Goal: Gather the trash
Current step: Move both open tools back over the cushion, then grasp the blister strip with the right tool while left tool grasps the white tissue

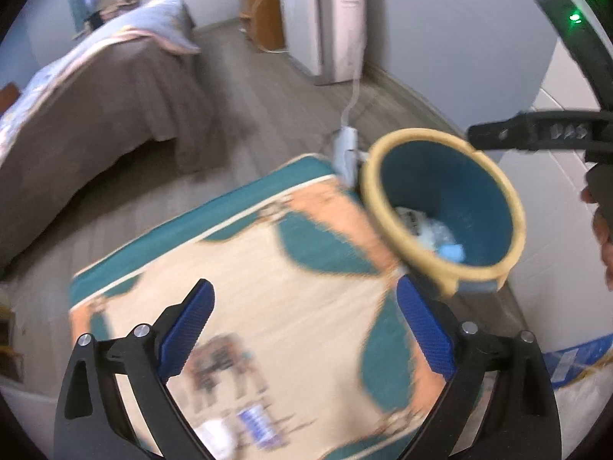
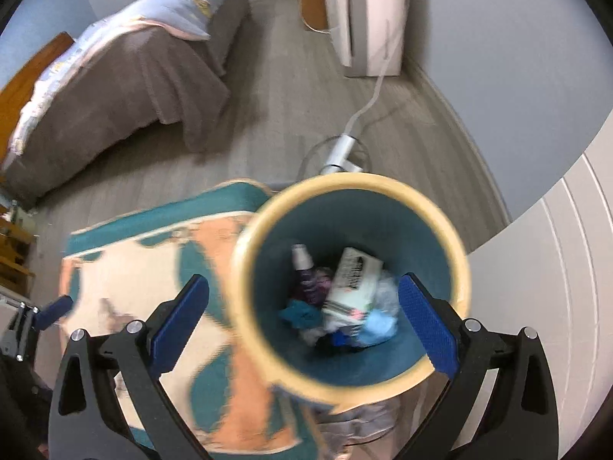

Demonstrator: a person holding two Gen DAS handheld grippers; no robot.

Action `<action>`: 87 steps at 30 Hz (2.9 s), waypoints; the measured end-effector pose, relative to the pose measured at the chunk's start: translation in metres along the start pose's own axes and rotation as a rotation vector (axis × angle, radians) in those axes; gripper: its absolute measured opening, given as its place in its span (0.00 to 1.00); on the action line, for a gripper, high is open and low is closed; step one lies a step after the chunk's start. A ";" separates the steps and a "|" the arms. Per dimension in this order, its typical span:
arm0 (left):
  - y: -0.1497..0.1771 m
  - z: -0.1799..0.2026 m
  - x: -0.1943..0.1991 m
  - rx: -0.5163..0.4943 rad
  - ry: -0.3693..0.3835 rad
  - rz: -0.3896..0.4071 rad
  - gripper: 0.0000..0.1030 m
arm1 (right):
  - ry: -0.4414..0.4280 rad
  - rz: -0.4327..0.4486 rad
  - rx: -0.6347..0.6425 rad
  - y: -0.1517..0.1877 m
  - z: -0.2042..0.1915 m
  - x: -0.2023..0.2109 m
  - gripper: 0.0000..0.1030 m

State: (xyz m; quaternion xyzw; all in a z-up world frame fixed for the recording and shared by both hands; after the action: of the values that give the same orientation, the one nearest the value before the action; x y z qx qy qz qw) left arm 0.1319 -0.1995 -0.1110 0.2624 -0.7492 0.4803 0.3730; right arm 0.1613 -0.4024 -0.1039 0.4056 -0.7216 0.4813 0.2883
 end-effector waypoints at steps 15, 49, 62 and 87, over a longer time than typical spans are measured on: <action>0.106 -0.171 0.074 0.299 -0.190 0.011 0.94 | 0.005 0.008 0.198 0.068 -0.136 -0.009 0.95; 0.172 -0.234 0.037 0.389 -0.234 -0.105 0.94 | -0.011 -0.400 0.317 0.207 -0.236 -0.164 0.43; 0.191 -0.192 -0.007 0.295 -0.191 -0.220 0.94 | 0.005 -0.458 0.349 0.197 -0.224 -0.148 0.23; 0.210 -0.101 -0.077 0.317 -0.004 -0.360 0.69 | -0.033 -0.338 0.361 0.122 -0.191 -0.101 0.23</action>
State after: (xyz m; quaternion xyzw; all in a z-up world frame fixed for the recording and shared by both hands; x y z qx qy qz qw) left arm 0.0499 -0.0204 -0.2573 0.4476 -0.6065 0.5172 0.4054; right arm 0.1118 -0.1679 -0.1712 0.5734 -0.5504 0.5406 0.2759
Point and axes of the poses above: each gripper's, at about its wrist camera, not at the fingertips, and x roughly against the way its jaws point, z to its right, y to its underside, the point moved 9 cm from there along -x, roughly the way its jaws point, and after that the axes turned 12 degrees about -y, right-handed, at the moved point
